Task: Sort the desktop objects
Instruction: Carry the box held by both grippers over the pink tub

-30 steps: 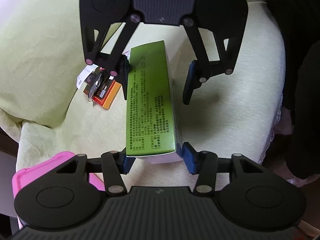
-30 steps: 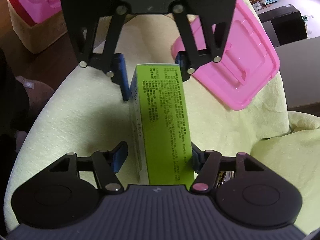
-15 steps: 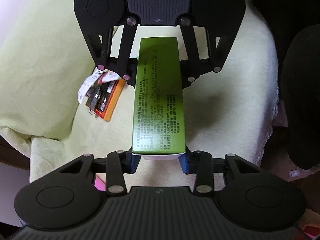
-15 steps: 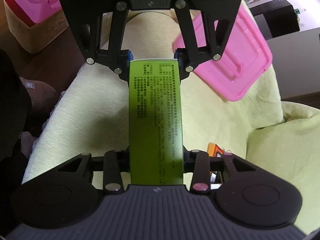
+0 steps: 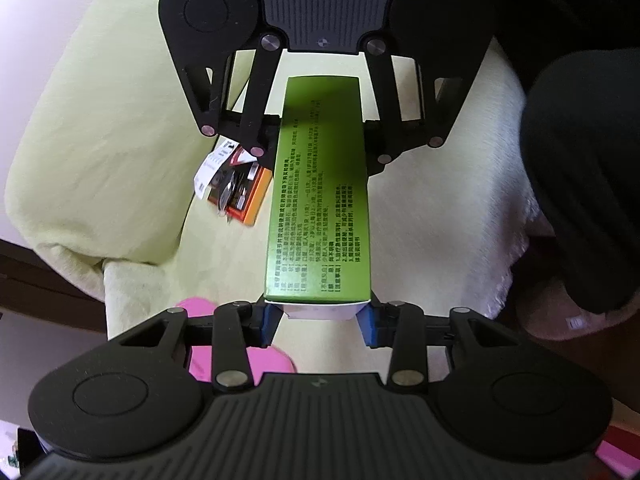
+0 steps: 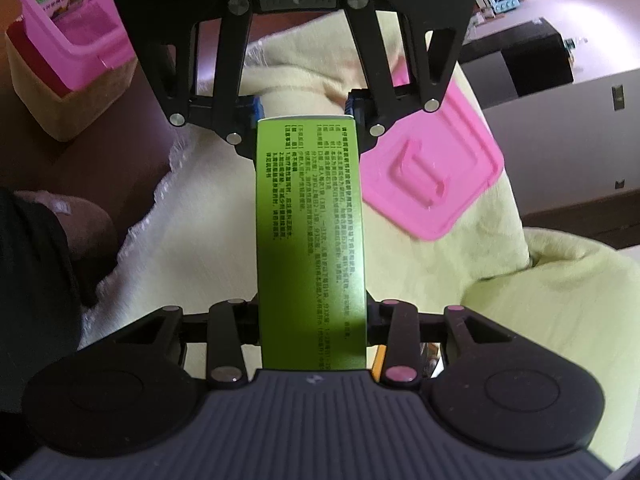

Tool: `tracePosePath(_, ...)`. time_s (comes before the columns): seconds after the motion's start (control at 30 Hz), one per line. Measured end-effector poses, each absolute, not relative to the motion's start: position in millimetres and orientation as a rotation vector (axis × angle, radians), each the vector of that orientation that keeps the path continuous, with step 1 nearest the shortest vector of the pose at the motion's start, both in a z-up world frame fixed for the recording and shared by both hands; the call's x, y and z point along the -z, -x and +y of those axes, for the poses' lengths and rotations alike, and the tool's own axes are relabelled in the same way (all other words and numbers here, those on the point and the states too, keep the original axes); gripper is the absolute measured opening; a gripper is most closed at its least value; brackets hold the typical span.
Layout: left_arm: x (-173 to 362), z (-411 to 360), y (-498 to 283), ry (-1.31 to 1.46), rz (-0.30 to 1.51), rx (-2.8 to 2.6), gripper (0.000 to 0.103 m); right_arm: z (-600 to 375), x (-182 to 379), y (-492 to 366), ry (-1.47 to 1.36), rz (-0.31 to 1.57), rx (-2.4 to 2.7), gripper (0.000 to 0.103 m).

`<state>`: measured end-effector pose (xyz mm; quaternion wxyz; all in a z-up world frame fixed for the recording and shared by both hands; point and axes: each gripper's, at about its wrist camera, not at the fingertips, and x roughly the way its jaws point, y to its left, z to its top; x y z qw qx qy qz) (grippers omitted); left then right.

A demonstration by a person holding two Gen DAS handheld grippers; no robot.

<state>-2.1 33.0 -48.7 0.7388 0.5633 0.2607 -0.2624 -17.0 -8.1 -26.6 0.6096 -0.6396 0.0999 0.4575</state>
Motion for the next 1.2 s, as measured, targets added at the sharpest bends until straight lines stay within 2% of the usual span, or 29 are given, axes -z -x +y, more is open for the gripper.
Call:
tracePosePath(0.77,41.6,127.6,120.1,-1.185,0.772,0.421,0.045,92.6,33.5,134.7,1.442,0.104,-1.293,0.035)
tracePosePath(1.2,65.4,169.0,169.7,-1.135,0.913,0.402,0.045,138.3,66.9,188.0,1.376,0.154,-1.42,0.035)
